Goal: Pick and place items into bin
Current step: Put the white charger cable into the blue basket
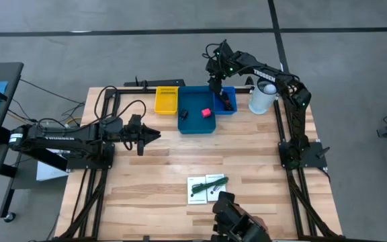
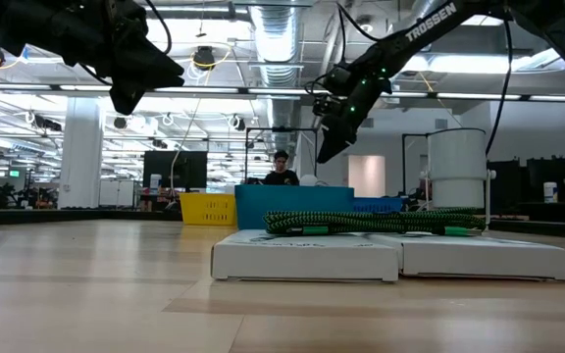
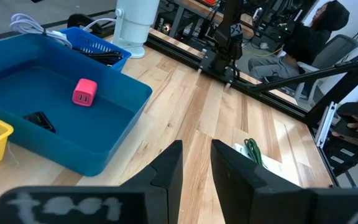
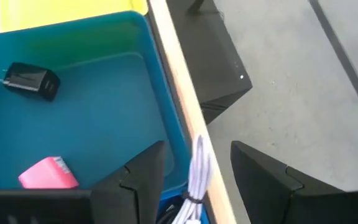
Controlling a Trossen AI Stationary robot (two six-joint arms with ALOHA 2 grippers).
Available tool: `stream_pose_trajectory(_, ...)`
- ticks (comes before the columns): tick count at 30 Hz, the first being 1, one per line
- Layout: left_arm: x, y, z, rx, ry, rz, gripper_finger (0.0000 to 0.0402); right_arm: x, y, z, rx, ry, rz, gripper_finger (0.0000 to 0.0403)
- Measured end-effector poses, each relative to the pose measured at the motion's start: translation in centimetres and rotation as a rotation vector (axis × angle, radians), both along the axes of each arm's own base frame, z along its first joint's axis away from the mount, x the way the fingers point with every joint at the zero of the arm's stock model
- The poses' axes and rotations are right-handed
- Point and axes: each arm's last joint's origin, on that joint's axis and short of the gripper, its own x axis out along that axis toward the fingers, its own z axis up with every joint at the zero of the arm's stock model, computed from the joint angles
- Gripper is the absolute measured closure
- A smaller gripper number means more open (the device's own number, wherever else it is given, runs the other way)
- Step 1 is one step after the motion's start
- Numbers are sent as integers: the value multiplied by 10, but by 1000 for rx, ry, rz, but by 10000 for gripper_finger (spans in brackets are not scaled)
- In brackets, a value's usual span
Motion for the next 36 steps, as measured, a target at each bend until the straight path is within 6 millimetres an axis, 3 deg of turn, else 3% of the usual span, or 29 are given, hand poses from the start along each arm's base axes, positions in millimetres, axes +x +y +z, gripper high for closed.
stream_pose_trajectory(6, 0, 0, 0, 0, 0, 0, 331, -2, -4, 0, 19, -23, -18, 225)
stream_pose_trajectory(16, 0, 0, 0, 0, 0, 0, 331, 2, -11, -26, 39, 27, -40, 225)
stream_pose_trajectory(29, 0, 0, 0, 1, 1, -1, 331, 1, -14, -28, 25, 39, -55, 220)
stream_pose_trajectory(36, 0, 0, 0, 1, 1, 0, 331, 2, -16, -39, 42, 76, -39, 222)
